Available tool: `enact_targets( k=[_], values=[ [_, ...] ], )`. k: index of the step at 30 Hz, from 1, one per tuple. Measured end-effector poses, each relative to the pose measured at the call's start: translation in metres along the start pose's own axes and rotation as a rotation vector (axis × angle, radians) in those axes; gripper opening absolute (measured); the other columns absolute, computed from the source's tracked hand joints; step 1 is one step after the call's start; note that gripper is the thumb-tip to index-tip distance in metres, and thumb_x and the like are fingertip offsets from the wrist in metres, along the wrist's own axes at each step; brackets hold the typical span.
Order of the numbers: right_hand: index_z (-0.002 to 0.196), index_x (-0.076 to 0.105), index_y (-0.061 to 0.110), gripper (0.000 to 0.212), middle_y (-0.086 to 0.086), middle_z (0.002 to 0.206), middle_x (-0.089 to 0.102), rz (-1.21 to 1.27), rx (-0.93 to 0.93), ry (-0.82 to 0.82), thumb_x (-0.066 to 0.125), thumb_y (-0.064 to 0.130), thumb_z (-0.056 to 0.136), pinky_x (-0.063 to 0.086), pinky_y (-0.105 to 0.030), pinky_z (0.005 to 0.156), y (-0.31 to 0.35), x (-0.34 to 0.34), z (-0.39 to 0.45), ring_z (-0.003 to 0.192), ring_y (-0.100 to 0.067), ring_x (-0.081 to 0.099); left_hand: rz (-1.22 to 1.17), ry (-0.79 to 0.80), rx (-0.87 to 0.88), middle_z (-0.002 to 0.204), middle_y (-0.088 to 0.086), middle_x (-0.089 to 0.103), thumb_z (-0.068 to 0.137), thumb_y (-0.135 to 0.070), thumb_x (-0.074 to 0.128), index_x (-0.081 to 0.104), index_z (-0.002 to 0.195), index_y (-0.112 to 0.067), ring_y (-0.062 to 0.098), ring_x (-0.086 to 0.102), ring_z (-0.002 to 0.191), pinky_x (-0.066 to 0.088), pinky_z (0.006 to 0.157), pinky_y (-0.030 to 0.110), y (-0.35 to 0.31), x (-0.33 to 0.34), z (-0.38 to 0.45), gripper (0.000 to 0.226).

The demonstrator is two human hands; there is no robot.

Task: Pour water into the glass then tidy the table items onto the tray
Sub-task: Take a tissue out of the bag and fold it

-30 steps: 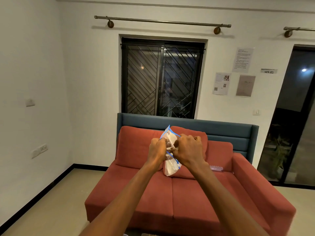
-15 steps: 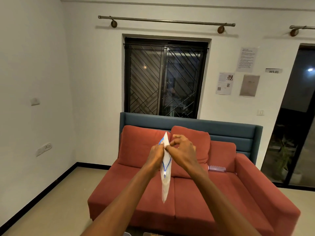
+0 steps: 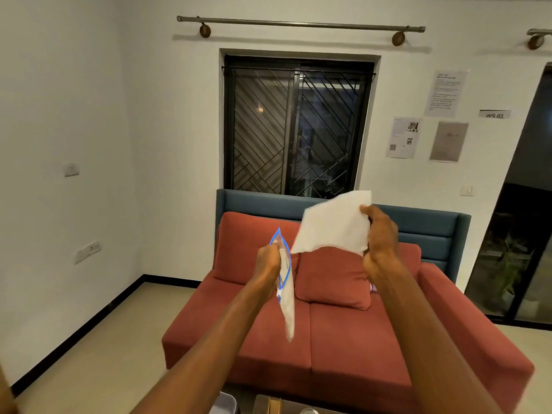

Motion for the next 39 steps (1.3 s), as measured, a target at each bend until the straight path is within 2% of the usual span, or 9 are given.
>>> enact_targets(
  k=[3,7,12,15,19,23,29,35,39],
  values=[
    [0.081,0.062,0.022,0.011,0.003,0.081,0.065,-0.123,-0.142,-0.076,0.062,0.027,0.091,0.051,-0.030,0.063,0.008,-0.015,0.010,0.080,-0.020,0.062,-0.032,0.010,-0.023,0.087,0.004,0.064,0.103,-0.029,0.040,0.059,0.111,-0.011,0.020,0.063,0.078,0.051,0.065,0.029,0.001,0.001,-0.004,0.028],
    [0.108,0.053,0.024,0.016,0.000,0.099,0.067,-0.592,-0.486,-0.063,0.060,0.022,0.093,0.046,-0.024,0.059,0.005,-0.021,0.003,0.077,-0.011,0.062,-0.065,0.036,-0.038,0.095,0.010,0.066,0.103,-0.033,0.040,0.058,0.124,-0.005,0.025,0.065,0.082,0.052,0.064,0.031,0.003,0.008,-0.007,0.039],
    [0.122,0.055,0.037,0.038,-0.001,0.096,0.070,-1.169,-0.583,0.439,0.055,0.021,0.087,0.053,-0.040,0.078,-0.054,0.009,-0.034,0.087,-0.028,0.065,-0.136,0.065,-0.073,0.101,0.014,0.065,0.103,-0.031,0.039,0.060,0.118,0.000,0.029,0.064,0.089,0.055,0.077,0.036,0.009,0.030,-0.014,0.040],
    [0.104,0.074,0.027,0.029,0.007,0.106,0.072,-1.122,-0.508,0.650,0.054,0.015,0.087,0.050,-0.035,0.085,-0.085,0.016,-0.051,0.100,-0.018,0.065,-0.242,0.034,-0.118,0.087,0.010,0.063,0.103,-0.023,0.036,0.058,0.095,-0.006,0.023,0.061,0.072,0.048,0.053,0.026,0.012,0.033,-0.018,0.030],
    [0.110,0.074,0.024,0.035,0.025,0.084,0.058,-1.014,-0.499,0.685,0.050,0.018,0.084,0.040,-0.022,0.071,-0.101,0.011,-0.064,0.079,-0.001,0.058,-0.354,-0.102,-0.168,0.091,0.012,0.059,0.098,-0.012,0.033,0.056,0.084,-0.008,0.027,0.058,0.071,0.046,0.059,0.030,0.017,0.020,-0.016,0.027],
    [0.122,0.067,0.028,0.047,0.021,0.084,0.052,-0.927,-0.473,0.772,0.050,0.032,0.079,0.049,-0.028,0.072,-0.107,0.008,-0.079,0.078,-0.004,0.056,-0.368,-0.244,-0.187,0.142,0.020,0.048,0.103,-0.017,0.026,0.046,0.137,0.003,0.037,0.050,0.127,0.043,0.086,0.038,0.024,0.008,-0.014,0.044],
    [0.115,0.072,0.031,0.036,0.010,0.079,0.056,-1.003,-0.648,0.606,0.068,0.044,0.081,0.043,-0.031,0.063,-0.111,-0.003,-0.088,0.072,-0.012,0.057,-0.265,-0.287,-0.205,0.150,0.012,0.041,0.104,-0.036,0.016,0.033,0.149,-0.009,0.034,0.042,0.135,0.040,0.105,0.046,0.045,0.002,-0.010,0.055],
    [0.068,0.064,0.018,0.014,0.008,0.063,0.054,-0.910,-0.651,0.451,0.067,0.024,0.081,0.032,-0.027,0.056,-0.122,-0.026,-0.079,0.057,-0.011,0.051,-0.528,-0.215,-0.241,0.118,0.012,0.058,0.091,-0.056,0.043,0.053,0.128,-0.010,0.031,0.057,0.102,0.045,0.097,0.047,0.069,0.011,-0.018,0.060],
    [0.074,0.070,0.015,0.012,0.009,0.064,0.062,-0.742,-0.403,0.475,0.072,0.021,0.085,0.044,-0.034,0.060,-0.137,-0.055,-0.062,0.060,-0.005,0.053,-0.442,-0.132,-0.001,0.070,-0.016,0.071,0.091,-0.049,0.054,0.070,0.080,-0.032,0.000,0.068,0.062,0.051,0.054,0.016,0.079,-0.003,-0.033,0.026]
  ],
)
Point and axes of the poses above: each hand's wrist, its own z-axis towards the middle knuckle, its own x-axis out of the palm, y = z × x, the point moved 6 cm from there along z, towards the middle knuckle
